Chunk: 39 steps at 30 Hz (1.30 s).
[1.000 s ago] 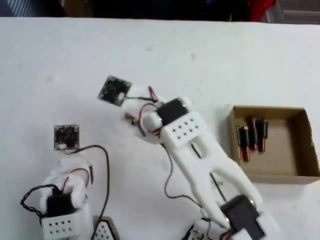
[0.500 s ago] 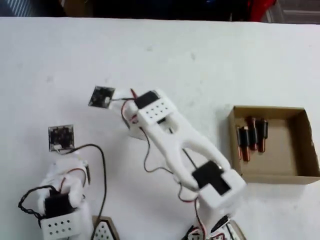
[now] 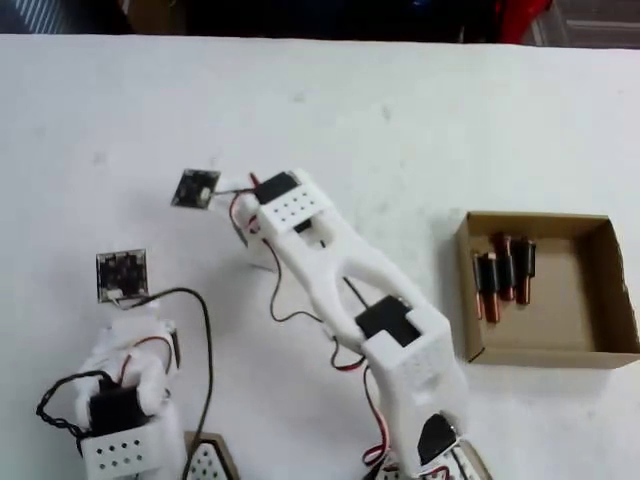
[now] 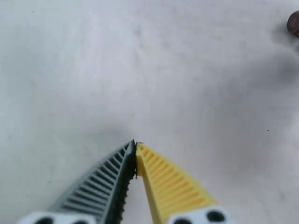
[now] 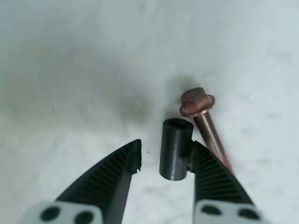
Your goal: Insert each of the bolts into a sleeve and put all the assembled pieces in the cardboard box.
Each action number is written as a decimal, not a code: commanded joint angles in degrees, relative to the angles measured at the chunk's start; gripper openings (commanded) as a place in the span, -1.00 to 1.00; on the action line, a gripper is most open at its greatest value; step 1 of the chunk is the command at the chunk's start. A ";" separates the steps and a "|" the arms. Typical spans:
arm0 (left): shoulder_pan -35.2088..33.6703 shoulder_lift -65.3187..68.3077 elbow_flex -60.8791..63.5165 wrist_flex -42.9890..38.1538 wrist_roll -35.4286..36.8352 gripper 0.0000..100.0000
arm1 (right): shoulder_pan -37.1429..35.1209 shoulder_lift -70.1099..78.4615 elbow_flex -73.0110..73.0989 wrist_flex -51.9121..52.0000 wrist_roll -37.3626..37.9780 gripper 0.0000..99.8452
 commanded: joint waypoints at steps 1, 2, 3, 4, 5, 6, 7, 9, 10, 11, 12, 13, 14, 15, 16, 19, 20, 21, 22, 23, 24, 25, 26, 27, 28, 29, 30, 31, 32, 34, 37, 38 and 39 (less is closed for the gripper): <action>-0.48 -0.40 -0.09 -1.23 -0.53 -0.95 | -0.48 0.04 -2.46 2.51 0.35 -0.71; -0.48 -0.40 -0.09 -1.23 -0.53 -0.95 | -0.48 0.31 -2.55 2.86 0.35 -0.71; -0.48 -0.40 -0.09 -1.23 -0.53 -0.95 | -0.57 0.48 -2.55 2.95 0.26 -0.71; -0.48 -0.40 -0.09 -1.23 -0.53 -0.95 | -0.57 0.66 -2.55 2.95 0.26 -0.71; -0.48 -0.40 -0.09 -1.23 -0.53 -0.95 | -0.57 0.84 -2.55 3.12 0.26 -0.71; -0.48 -0.40 -0.09 -1.23 -0.53 -0.95 | -0.57 1.01 -2.37 3.30 0.26 -0.71; -0.48 -0.40 -0.09 -1.23 -0.53 -0.95 | -0.57 1.45 -2.37 3.30 0.26 -0.72; -0.48 -0.40 -0.09 -1.23 -0.53 -0.95 | -0.48 2.77 -2.37 3.03 0.26 -0.76; -0.48 -0.40 -0.09 -1.23 -0.53 -0.95 | -0.48 3.65 -2.55 2.95 0.26 -0.79; -0.48 -0.40 -0.09 -1.23 -0.53 -0.95 | -0.48 4.35 -2.64 2.95 0.26 -0.82; -0.48 -0.40 -0.09 -1.23 -0.53 -0.95 | -0.57 4.70 -2.64 2.95 0.26 -0.84; -0.48 -0.40 -0.09 -1.23 -0.53 -0.95 | -0.57 4.97 -2.73 2.95 0.26 -0.85; -0.48 -0.40 -0.09 -1.23 -0.53 -0.95 | -0.66 4.88 -2.73 2.95 0.26 -0.85; -0.48 -0.40 -0.09 -1.23 -0.53 -0.95 | -0.66 4.70 -2.73 2.86 0.26 -0.85; -0.48 -0.40 -0.09 -1.23 -0.53 -0.95 | -0.66 4.44 -2.73 2.86 0.26 -0.85; -0.48 -0.40 -0.09 -1.23 -0.53 -0.95 | -0.57 4.09 -2.73 2.86 0.26 -0.86; -0.48 -0.40 -0.09 -1.23 -0.53 -0.95 | -0.57 4.26 -2.73 2.86 0.26 -0.86; -0.48 -0.40 -0.09 -1.23 -0.53 -0.95 | -0.57 4.35 -2.73 2.86 0.26 -0.87; -0.48 -0.40 -0.09 -1.23 -0.53 -0.95 | -0.57 4.35 -2.73 2.95 0.26 -0.90; -0.48 -0.40 -0.09 -1.23 -0.53 -0.95 | -0.57 4.18 -2.73 3.03 0.26 -0.94; -0.48 -0.40 -0.09 -1.23 -0.53 -0.95 | -0.48 3.91 -2.73 3.12 0.26 -0.98; -0.48 -0.40 -0.09 -1.23 -0.53 -0.95 | -0.40 3.82 -2.73 3.21 0.18 -0.97; -0.48 -0.40 -0.09 -1.23 -0.53 -0.95 | -0.40 3.65 -2.73 3.21 0.18 -0.95; -0.48 -0.40 -0.09 -1.23 -0.53 -0.95 | -0.40 3.38 -2.64 3.21 0.18 -0.96; -0.48 -0.40 -0.09 -1.23 -0.53 -0.95 | -0.48 3.12 -2.55 3.30 0.18 -0.97; -0.48 -0.40 -0.09 -1.23 -0.53 -0.95 | -0.48 2.77 -2.64 3.82 0.18 -0.97; -0.48 -0.40 -0.09 -1.23 -0.53 -0.95 | -0.48 2.15 -2.64 4.79 0.18 -0.97; -0.48 -0.40 -0.09 -1.23 -0.53 -0.95 | -0.57 1.36 -2.64 5.93 0.18 -0.97; -0.48 -0.40 -0.09 -1.23 -0.53 -0.95 | -0.57 0.40 -2.64 7.25 0.18 -0.97; -0.48 -0.40 -0.09 -1.23 -0.53 -0.95 | -0.31 -1.89 -2.64 9.63 0.18 -0.97; -0.48 -0.40 -0.09 -1.23 -0.53 -0.95 | 0.31 -6.29 -2.64 12.97 0.18 -0.97; -0.48 -0.40 -0.09 -1.23 -0.53 -0.95 | 0.48 -7.78 -2.64 14.11 -0.18 -0.97; -0.48 -0.40 -0.09 -1.23 -0.53 -0.95 | 0.57 -9.63 -2.64 15.08 -1.41 -0.97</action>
